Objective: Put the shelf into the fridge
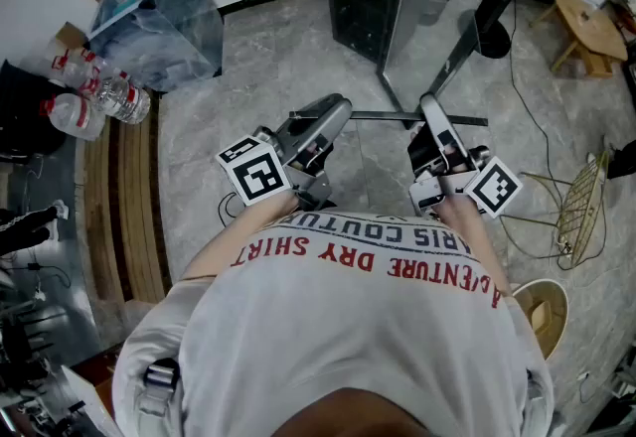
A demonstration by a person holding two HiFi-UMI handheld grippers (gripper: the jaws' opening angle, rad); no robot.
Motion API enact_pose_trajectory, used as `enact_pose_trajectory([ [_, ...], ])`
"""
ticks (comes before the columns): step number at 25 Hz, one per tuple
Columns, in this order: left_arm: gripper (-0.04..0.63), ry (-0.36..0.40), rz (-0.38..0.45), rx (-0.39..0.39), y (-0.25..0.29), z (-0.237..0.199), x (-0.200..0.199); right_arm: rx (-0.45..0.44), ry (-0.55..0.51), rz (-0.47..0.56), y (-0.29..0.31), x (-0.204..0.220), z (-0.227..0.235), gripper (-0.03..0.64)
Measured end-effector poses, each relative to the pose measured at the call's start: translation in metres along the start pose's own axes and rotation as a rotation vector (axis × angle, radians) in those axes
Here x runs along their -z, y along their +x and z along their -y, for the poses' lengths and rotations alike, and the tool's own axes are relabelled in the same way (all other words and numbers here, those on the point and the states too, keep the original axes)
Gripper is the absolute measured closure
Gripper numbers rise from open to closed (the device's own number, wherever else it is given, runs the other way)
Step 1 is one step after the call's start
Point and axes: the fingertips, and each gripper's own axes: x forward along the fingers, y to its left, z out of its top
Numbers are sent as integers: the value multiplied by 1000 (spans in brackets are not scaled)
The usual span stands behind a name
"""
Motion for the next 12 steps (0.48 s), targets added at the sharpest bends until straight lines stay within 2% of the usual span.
enact_pose_trajectory([
  [12,470,13,15,0,2,-7,-7,-32,-8,2,13,-5,0,557],
])
